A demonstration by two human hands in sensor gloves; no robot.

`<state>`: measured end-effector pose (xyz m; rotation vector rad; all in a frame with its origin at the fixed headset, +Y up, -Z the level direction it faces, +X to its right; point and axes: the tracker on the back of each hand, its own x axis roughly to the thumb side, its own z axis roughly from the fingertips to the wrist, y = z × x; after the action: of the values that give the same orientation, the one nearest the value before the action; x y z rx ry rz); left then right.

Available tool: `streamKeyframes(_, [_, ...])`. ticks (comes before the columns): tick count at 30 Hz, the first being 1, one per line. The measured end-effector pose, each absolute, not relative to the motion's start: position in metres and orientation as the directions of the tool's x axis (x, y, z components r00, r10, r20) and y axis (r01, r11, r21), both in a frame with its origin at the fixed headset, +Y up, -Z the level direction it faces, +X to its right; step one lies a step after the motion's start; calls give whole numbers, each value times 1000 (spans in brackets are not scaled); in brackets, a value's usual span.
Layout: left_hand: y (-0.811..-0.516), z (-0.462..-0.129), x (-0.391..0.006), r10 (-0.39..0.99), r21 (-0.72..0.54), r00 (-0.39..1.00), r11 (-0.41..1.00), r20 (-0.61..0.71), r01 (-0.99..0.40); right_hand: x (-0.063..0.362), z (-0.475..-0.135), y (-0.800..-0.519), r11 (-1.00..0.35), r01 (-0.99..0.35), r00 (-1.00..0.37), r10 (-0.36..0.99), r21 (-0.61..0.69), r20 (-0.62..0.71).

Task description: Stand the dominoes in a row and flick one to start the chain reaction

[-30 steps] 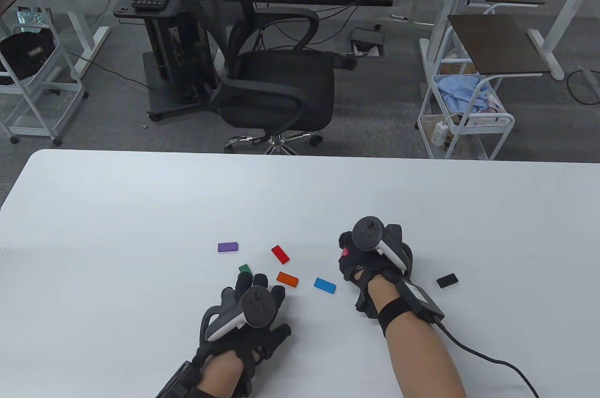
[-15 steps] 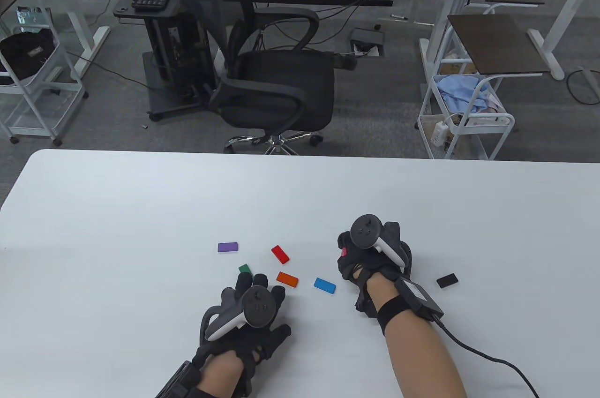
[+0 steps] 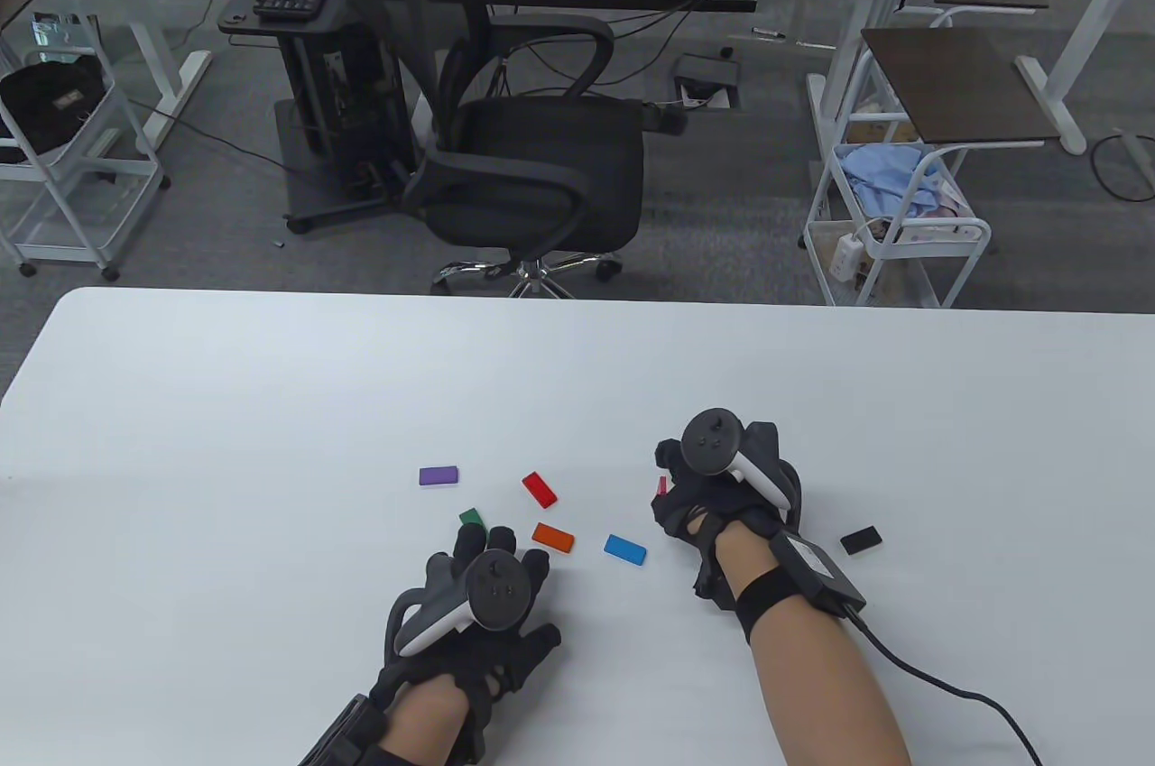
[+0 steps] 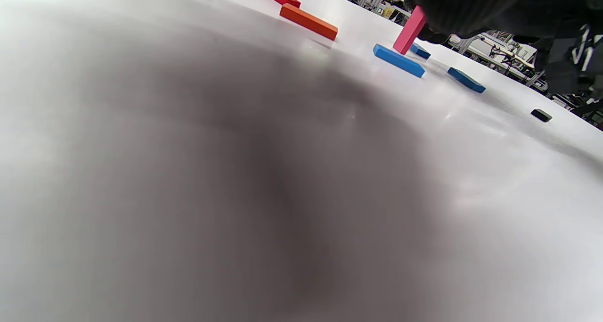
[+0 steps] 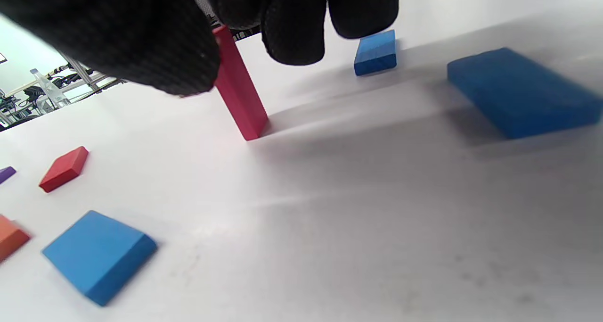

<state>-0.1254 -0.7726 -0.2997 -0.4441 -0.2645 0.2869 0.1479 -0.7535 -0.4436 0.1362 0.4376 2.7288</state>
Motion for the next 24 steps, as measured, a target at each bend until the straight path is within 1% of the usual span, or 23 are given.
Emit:
streamKeyframes(4, [-773,-300,-125,328,-455,926,864,188,-214,155,-445,-743,-883,-356,-922,385,306,37])
streamKeyframes(8, [-773,-300,-125,327,-456,926,864,187,-213,167,-448,-733,-885,-405,-909,416,230,-2])
streamKeyframes(11, [-773,-300,-126,327,-457,927,864,186,-213,173,-451,-731,-891,-407,-912,408,200,-38])
streamKeyframes(15, [-773,-299,-125,325,-456,927,865,187,-210,178,-456,-733,-913,-365,-931,358,182,-69])
streamKeyframes(20, [-773,-299,-126,319,-457,929,866,188,-204,181,-462,-744,-944,-265,-963,248,197,-103])
streamKeyframes(24, [-772,-299,-126,316,-452,930,868,187,-203,183,-468,-755,-944,-265,-959,236,196,-159])
